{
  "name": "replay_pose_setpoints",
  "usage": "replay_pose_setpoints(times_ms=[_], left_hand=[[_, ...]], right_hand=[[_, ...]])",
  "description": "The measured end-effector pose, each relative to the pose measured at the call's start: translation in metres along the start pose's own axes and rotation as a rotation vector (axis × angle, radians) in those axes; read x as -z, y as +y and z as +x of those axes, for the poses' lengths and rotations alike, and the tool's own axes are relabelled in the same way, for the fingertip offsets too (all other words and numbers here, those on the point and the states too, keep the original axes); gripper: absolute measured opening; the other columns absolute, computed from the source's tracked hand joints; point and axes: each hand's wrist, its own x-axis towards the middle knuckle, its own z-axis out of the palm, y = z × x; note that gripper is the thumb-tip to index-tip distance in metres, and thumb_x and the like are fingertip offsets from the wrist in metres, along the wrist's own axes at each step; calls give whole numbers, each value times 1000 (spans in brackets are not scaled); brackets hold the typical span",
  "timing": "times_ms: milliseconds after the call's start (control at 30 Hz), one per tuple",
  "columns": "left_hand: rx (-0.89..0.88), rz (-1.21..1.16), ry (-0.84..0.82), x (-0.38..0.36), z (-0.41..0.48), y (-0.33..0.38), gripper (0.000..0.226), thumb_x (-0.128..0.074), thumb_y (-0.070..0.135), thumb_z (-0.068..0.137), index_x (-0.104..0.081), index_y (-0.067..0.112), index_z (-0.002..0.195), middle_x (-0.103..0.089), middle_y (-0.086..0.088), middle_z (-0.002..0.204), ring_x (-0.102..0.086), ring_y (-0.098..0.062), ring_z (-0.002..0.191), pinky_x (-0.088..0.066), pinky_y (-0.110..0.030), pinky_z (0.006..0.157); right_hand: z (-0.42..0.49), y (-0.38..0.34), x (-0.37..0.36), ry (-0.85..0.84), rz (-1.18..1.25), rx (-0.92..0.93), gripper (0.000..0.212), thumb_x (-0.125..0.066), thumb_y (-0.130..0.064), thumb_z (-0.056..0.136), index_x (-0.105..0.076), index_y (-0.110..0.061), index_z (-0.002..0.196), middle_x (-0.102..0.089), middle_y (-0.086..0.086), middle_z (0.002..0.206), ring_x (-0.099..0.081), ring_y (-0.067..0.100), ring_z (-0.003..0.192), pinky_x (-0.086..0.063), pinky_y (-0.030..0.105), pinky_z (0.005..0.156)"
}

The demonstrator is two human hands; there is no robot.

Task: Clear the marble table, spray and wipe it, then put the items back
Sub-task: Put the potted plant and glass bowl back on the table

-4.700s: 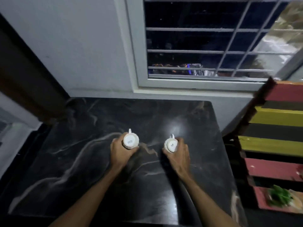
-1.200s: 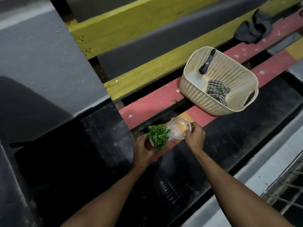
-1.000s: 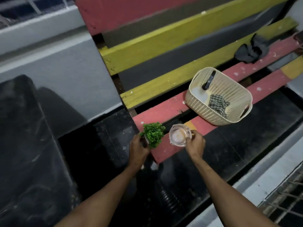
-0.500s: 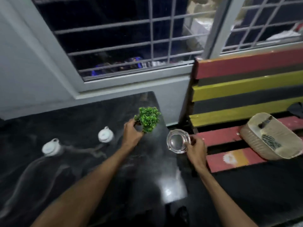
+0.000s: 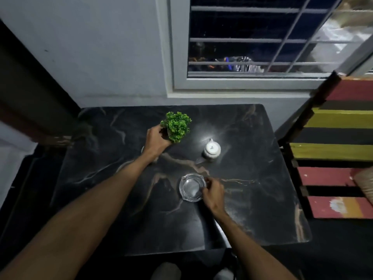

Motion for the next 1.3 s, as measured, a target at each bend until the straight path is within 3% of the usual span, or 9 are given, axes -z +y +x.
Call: replay_pose_setpoints(times_ms=[133,367,533,667,733,933,1067,1133,1300], left_hand=[[22,16,-1,4,11,-21,44,-94,11,64,-76,4,103,-75,0,94,-68,-12,90,-57,-32,79],[78,2,-6,-7,33,-25,48,-96,17,60,-76,6,101,-79,-7,99,-74,-19,94,-63,-44,83],[121,18,-13,-21,43,-21,49,-95,9,63,-75,2,107,-78,-12,104,-74,-22,97,-62,-43,87],[190,14,-51,-37,58,-34,52,-94,20,54,-75,4,99,-79,-11,97,-75,-23,94,-62,-47,84],[228,6,-64,-49,68,-46,56,-94,26,47,-75,7,96,-80,-9,95,-76,-25,93,-63,-48,83],[311,-77,-81,-73,69,-51,55,-94,-6,58,-71,0,108,-77,-14,107,-73,-24,97,-62,-46,89],[292,-52,-63,-77,64,-52,55,-90,-7,65,-69,-2,116,-75,-13,112,-69,-16,94,-57,-28,84],[293,-8,-49,-78,61,-50,52,-91,-2,66,-71,-1,114,-73,-4,103,-67,-15,88,-53,-23,76],[321,43,-29,-75,59,-52,51,-95,4,62,-72,2,108,-76,-10,99,-61,-15,77,-53,-27,73]], right_hand=[[4,-2,-21,-19,-74,-7,39,-53,4,70,-74,-14,97,-76,2,92,-70,21,86,-54,32,76],[8,-6,-17,-45,-172,-4,31,-57,2,77,-72,-17,96,-76,3,91,-70,24,84,-47,28,68],[20,-4,-8,-185,-285,45,41,-76,-31,73,-56,-29,109,-68,-4,105,-67,22,94,-52,35,74],[31,-3,-2,-130,-331,159,53,-71,-45,77,-55,-31,125,-54,-6,119,-56,19,108,-51,36,86],[35,-4,-1,-88,-349,217,50,-65,-44,81,-55,-30,129,-52,-6,120,-52,19,111,-49,36,91],[42,-1,-4,-50,-347,282,36,-63,-39,87,-63,-27,122,-54,-8,118,-51,15,109,-49,31,87],[44,-5,-6,-38,-300,315,31,-61,-35,90,-65,-27,120,-55,-9,118,-53,14,107,-50,32,84],[45,-8,-5,-32,-274,328,28,-62,-34,92,-66,-26,118,-56,-10,117,-54,13,107,-51,31,83],[52,-20,-1,-19,-193,364,23,-64,-27,92,-67,-25,114,-58,-10,117,-56,12,108,-49,26,87]])
